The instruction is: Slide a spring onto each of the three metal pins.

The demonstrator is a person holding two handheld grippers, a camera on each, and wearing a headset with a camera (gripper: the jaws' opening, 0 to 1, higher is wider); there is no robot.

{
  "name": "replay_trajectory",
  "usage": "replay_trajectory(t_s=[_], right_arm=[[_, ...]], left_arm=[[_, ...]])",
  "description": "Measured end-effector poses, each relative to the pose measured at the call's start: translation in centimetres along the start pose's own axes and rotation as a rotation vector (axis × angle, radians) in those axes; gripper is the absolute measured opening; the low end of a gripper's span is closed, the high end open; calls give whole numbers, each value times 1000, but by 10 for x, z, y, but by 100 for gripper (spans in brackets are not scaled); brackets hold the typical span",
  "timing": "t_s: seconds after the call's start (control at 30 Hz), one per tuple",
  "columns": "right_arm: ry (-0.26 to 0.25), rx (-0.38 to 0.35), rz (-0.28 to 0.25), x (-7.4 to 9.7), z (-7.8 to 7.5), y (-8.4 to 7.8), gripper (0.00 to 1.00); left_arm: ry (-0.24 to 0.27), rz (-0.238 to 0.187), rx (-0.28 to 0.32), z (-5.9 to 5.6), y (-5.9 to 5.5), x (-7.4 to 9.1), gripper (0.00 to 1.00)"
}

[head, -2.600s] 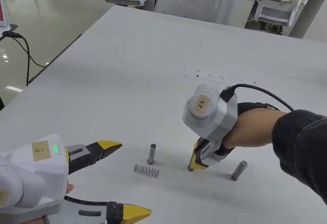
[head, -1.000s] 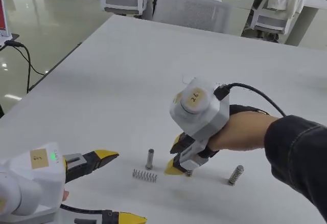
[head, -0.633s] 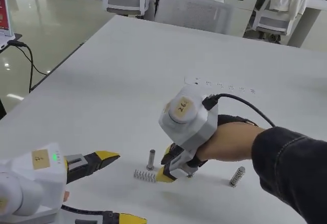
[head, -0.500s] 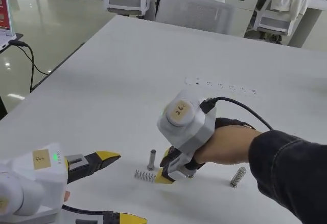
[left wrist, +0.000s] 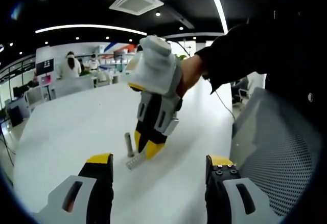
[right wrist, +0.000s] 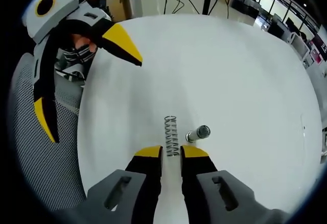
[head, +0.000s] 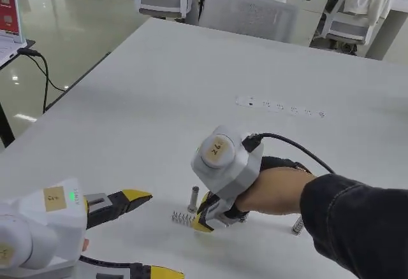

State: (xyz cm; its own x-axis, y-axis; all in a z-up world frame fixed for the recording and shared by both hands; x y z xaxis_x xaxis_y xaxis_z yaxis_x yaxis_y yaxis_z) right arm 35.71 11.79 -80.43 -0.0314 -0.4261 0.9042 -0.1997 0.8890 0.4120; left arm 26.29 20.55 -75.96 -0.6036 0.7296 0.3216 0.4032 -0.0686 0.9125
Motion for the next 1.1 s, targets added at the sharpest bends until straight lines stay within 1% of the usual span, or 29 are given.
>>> replay_trajectory(t_s=[0.17,0.3,0.5,0.67,0.87,1.03,1.1], right_arm=[[2,8,6,-4,2,0,11],[-3,29,27,-8,3,-2,8],[-10,41,36,-6,3,-3,8],[7,37,40,2,8,-4,8],[24,44,34,21,13,-5,8],[40,53,12,38,20,-1,8],[46,62,13,43,22,0,8]], left_arm=[[2,3,3,1,-1,0,69],[3,5,3,1,-2,1,69],[2,8,4,1,-2,0,69],[-2,15,4,1,-4,0,68],[-10,19,3,0,-3,-2,66],[-21,22,-2,-2,-2,-5,63],[-24,19,0,-2,0,-7,60]])
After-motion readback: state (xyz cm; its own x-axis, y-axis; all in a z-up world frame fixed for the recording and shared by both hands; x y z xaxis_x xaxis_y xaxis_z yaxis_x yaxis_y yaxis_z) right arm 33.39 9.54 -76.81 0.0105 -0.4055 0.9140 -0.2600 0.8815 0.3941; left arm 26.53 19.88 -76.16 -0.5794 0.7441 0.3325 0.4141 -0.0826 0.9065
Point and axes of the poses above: the centre of the closed fingertips' face, and the gripper's own axes: x roughly backward along the fingers, z roughly to its left, y roughly out of its top, the point moved 6 cm from there along x, roughly backward along the fingers, and after that the axes turned 15 degrees about x, right-handed, at the moved point
